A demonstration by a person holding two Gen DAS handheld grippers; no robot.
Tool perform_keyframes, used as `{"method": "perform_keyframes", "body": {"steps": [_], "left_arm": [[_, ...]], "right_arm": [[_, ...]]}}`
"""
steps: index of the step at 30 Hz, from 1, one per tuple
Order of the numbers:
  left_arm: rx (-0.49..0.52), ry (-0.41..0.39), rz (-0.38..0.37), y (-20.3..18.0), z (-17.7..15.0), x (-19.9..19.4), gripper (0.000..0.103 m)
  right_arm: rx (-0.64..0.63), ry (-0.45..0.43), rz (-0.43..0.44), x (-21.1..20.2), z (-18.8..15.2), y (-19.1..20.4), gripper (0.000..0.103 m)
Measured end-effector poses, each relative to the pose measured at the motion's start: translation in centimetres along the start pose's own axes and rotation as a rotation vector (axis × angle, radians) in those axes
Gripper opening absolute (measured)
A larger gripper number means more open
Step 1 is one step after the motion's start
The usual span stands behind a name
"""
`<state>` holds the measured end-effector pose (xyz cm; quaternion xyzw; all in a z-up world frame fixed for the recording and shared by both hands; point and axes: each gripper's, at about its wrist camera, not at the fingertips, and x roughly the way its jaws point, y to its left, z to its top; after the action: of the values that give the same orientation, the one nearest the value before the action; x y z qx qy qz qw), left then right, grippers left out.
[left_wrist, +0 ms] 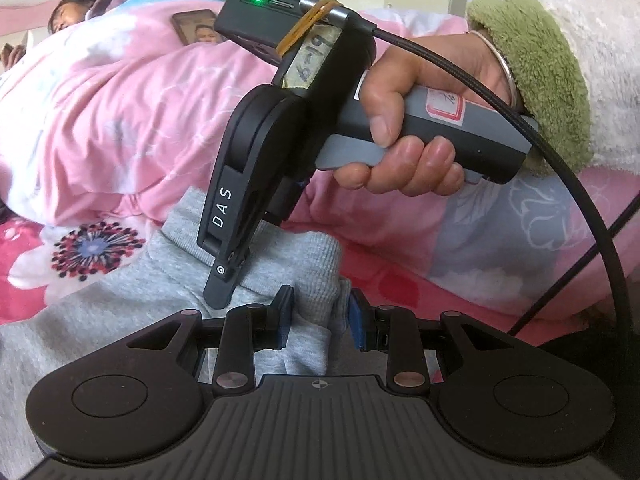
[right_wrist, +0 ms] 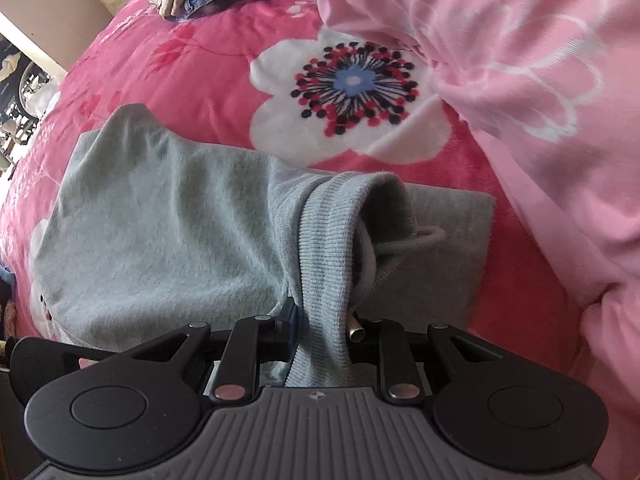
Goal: Fold clothes
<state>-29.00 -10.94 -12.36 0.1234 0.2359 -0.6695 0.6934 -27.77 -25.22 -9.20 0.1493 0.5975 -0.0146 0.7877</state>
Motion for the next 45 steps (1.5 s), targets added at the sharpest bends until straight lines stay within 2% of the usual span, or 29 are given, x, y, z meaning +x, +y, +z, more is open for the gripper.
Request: {"method": "perform_keyframes", "body": {"steps": [9,12,16,19,22,28,30,31,35,36,42,45], "left_arm": [[0.021,0.032,-0.06,0.3,0.7,1.6,0.029],[0.027,0.053,-0.056,0.2,0.6,1.6,0.035],[-0.055,0.021,-0.031,1.6,0.2,-0.6,0.043],[-0.16,-0.027,0.007,3.2,-0.2,-3.7,0.047],[-0.242,-0.054,0.076,4.6,-1.0,-6.2,0.049],[-0.401,-0.103,0.217,7.4,-2.8,-10.8,0.053],[-0.446,-0.093,0.266,7.9,-3.5,-11.6,0.053],[-0.462,-0.086,0.287,8.1,-4.0,-11.9,0.053],[-0.512,-0.052,0.367,8.1,-6.0,-13.6,0.053],[-0.518,-0.045,0.383,8.1,-6.3,-14.0,0.053],[-0.548,-0.055,0.469,8.0,-7.8,-17.0,0.054],[-0.564,-0.074,0.507,8.3,-8.1,-18.3,0.057]], "right_arm": [[-0.014,0.024,-0.011,-0.4,-0.2,-1.0,0.023],[0.006,0.018,-0.003,0.3,-0.5,-1.4,0.024],[0.028,0.002,0.023,1.1,-1.2,-2.3,0.025],[0.07,-0.017,0.067,1.1,-1.8,-3.4,0.025],[0.085,-0.032,0.106,0.3,-2.1,-4.0,0.023],[0.057,-0.039,0.109,1.2,-3.1,-4.6,0.026],[0.058,-0.049,0.101,1.4,-3.4,-4.7,0.027],[0.061,-0.055,0.089,1.4,-3.4,-4.6,0.027],[0.019,-0.101,-0.027,0.1,-4.1,-3.2,0.047],[0.002,-0.111,-0.066,-0.6,-4.3,-2.6,0.049],[-0.138,-0.237,-0.258,-6.7,-5.4,2.1,0.042],[-0.198,-0.359,-0.271,-10.9,-4.9,5.2,0.039]]}}
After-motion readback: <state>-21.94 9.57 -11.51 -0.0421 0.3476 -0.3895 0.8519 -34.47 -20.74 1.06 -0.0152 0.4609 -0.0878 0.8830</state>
